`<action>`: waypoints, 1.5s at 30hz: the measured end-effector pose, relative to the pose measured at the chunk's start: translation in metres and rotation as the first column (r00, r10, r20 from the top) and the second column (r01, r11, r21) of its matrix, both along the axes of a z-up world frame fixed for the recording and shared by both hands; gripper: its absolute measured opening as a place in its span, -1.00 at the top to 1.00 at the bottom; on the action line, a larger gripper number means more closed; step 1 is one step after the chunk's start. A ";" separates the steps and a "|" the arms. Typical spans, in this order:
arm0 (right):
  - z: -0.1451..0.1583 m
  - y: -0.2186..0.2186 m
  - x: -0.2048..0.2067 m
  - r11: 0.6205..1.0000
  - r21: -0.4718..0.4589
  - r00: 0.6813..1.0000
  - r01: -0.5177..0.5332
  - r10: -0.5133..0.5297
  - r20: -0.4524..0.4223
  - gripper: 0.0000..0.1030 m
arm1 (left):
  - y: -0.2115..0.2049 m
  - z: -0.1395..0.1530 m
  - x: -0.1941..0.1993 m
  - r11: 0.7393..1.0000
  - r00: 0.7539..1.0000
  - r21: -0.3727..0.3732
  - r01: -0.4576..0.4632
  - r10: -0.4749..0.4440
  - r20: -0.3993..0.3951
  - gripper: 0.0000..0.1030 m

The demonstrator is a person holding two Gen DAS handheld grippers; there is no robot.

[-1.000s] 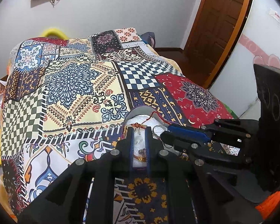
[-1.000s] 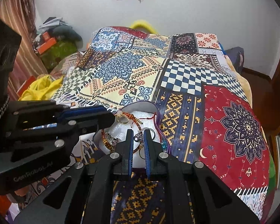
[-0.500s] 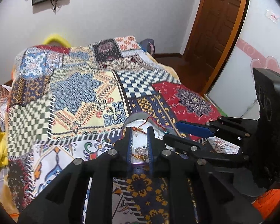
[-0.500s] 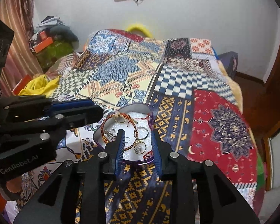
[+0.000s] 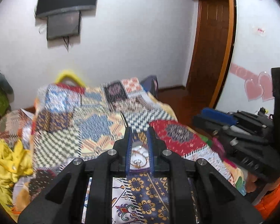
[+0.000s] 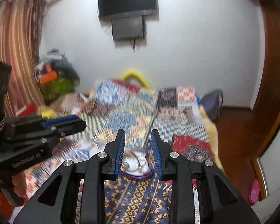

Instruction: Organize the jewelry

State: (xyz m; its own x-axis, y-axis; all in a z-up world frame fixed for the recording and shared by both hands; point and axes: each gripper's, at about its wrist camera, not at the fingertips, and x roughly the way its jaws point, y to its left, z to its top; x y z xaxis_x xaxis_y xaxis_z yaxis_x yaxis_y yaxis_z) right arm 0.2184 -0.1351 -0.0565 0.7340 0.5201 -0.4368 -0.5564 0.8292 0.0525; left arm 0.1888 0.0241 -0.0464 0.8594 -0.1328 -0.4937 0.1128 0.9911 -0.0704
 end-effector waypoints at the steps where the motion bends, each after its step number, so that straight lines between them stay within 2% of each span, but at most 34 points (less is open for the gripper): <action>1: 0.011 -0.005 -0.011 1.000 0.022 0.999 0.003 -0.003 0.032 0.50 | -0.003 0.011 -0.015 1.000 0.999 0.011 -0.011 0.011 0.044 0.72; 3: 0.028 -0.013 -0.031 0.998 0.062 0.996 0.003 -0.009 0.092 0.50 | -0.007 0.023 -0.033 0.999 0.995 0.023 -0.025 0.023 0.100 0.70; 5: 0.046 -0.023 -0.055 0.994 0.105 0.987 0.005 -0.022 0.160 0.50 | -0.013 0.038 -0.058 0.998 0.984 0.036 -0.047 0.040 0.173 0.59; 7: 0.059 -0.032 -0.078 0.990 0.142 0.975 0.005 -0.037 0.220 0.50 | -0.017 0.049 -0.078 0.997 0.970 0.039 -0.069 0.058 0.234 0.40; 11: 0.073 -0.042 -0.113 0.981 0.193 0.949 0.018 -0.078 0.304 0.50 | -0.022 0.066 -0.117 0.994 0.938 0.025 -0.102 0.088 0.335 0.25; 12: 0.074 -0.043 -0.118 0.980 0.200 0.945 0.023 -0.087 0.317 0.47 | -0.023 0.068 -0.124 0.994 0.932 0.024 -0.109 0.094 0.351 0.12; 13: 0.075 -0.045 -0.127 0.978 0.206 0.937 0.031 -0.100 0.334 0.39 | -0.025 0.070 -0.133 0.992 0.922 0.021 -0.122 0.105 0.372 -0.08; 14: 0.075 -0.045 -0.130 0.977 0.209 0.934 0.037 -0.108 0.341 0.33 | -0.025 0.071 -0.140 0.991 0.916 0.018 -0.132 0.115 0.385 -0.18; 15: 0.074 -0.044 -0.133 0.976 0.214 0.929 0.046 -0.120 0.349 0.20 | -0.026 0.072 -0.145 0.990 0.909 0.015 -0.141 0.123 0.397 -0.36; 18: 0.072 -0.044 -0.139 0.971 0.226 0.921 0.076 -0.155 0.357 -0.20 | -0.027 0.073 -0.159 0.986 0.896 0.010 -0.167 0.147 0.420 -0.70; 22: 0.068 -0.043 -0.142 0.963 0.241 0.913 0.122 -0.205 0.354 -0.66 | -0.028 0.070 -0.165 0.981 0.890 0.015 -0.193 0.169 0.424 -0.88; 25: 0.069 -0.041 -0.148 0.963 0.228 0.908 0.143 -0.219 0.356 -0.91 | -0.028 0.068 -0.168 0.979 0.892 0.006 -0.202 0.181 0.413 -0.92; 27: 0.069 -0.041 -0.153 0.962 0.221 0.903 0.158 -0.231 0.362 -0.97 | -0.029 0.065 -0.169 0.980 0.897 -0.002 -0.197 0.181 0.403 -0.92; 45: 0.061 -0.048 -0.159 0.971 0.181 0.918 0.159 -0.213 0.334 -0.97 | -0.021 0.059 -0.173 0.978 0.909 -0.032 -0.204 0.202 0.364 -0.93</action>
